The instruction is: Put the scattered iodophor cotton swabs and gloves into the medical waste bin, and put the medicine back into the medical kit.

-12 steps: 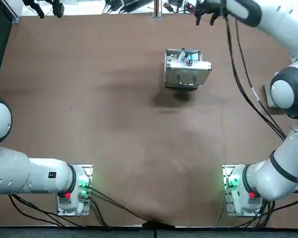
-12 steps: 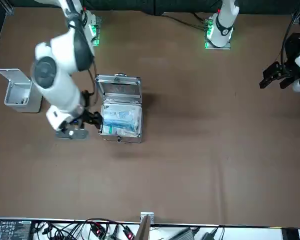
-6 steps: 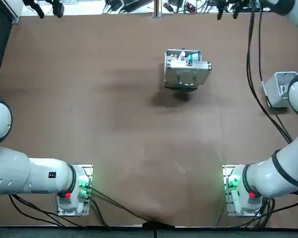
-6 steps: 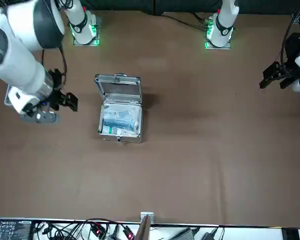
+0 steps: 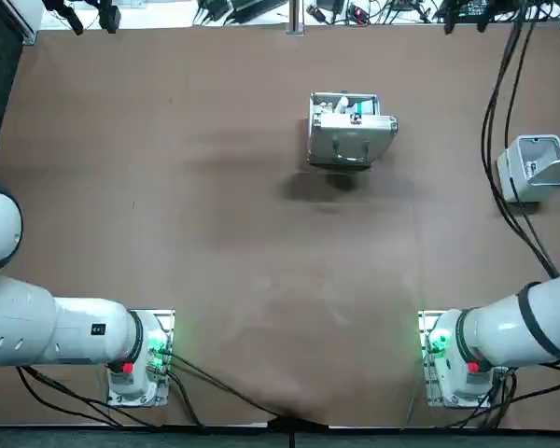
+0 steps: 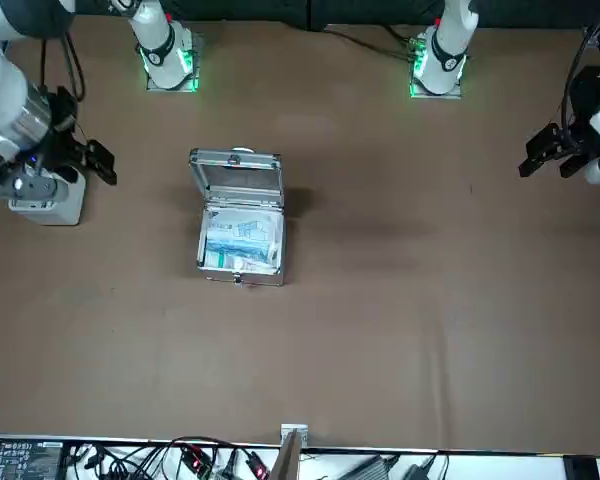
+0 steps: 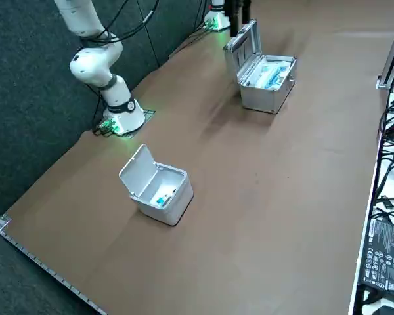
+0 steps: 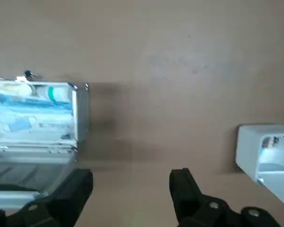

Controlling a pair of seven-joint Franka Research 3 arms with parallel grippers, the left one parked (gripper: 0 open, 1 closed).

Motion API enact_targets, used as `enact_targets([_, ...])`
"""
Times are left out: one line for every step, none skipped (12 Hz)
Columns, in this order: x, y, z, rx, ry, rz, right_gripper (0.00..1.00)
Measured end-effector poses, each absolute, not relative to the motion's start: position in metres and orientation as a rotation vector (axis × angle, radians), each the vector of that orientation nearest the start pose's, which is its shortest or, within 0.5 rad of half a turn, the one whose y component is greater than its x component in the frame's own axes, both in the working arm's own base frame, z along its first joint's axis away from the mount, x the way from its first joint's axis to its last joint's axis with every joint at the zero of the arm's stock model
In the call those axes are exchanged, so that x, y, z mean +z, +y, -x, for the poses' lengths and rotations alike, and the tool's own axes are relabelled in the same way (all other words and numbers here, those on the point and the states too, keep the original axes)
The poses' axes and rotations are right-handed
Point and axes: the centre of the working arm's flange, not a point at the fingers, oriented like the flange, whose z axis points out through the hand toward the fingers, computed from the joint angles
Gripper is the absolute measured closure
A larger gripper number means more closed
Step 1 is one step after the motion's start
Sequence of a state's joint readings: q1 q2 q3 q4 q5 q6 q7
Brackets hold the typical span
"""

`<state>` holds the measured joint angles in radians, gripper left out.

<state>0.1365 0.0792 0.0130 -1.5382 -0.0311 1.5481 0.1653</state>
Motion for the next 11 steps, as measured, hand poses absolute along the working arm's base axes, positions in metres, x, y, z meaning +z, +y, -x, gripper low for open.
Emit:
enact_targets([0.596, 0.073, -0.560, 0.107, 0.006, 3.180, 0.00])
enact_targets([0.599, 0.065, -0.551, 0.112, -0.012, 3.179, 0.00])
enact_targets([0.602, 0.059, -0.543, 0.116, -0.028, 3.179, 0.00])
enact_targets([0.605, 0.056, -0.536, 0.120, -0.036, 3.178, 0.00])
enact_targets([0.607, 0.054, -0.532, 0.120, -0.043, 3.178, 0.00])
enact_targets([0.608, 0.053, -0.529, 0.119, -0.051, 3.178, 0.00])
enact_targets([0.608, 0.052, -0.529, 0.120, -0.068, 3.177, 0.00])
enact_targets([0.608, 0.051, -0.529, 0.122, -0.075, 3.176, 0.00])
enact_targets([0.607, 0.050, -0.529, 0.124, -0.076, 3.176, 0.00])
enact_targets([0.606, 0.047, -0.530, 0.126, -0.073, 3.176, 0.00])
enact_targets([0.606, 0.042, -0.530, 0.129, -0.068, 3.175, 0.00])
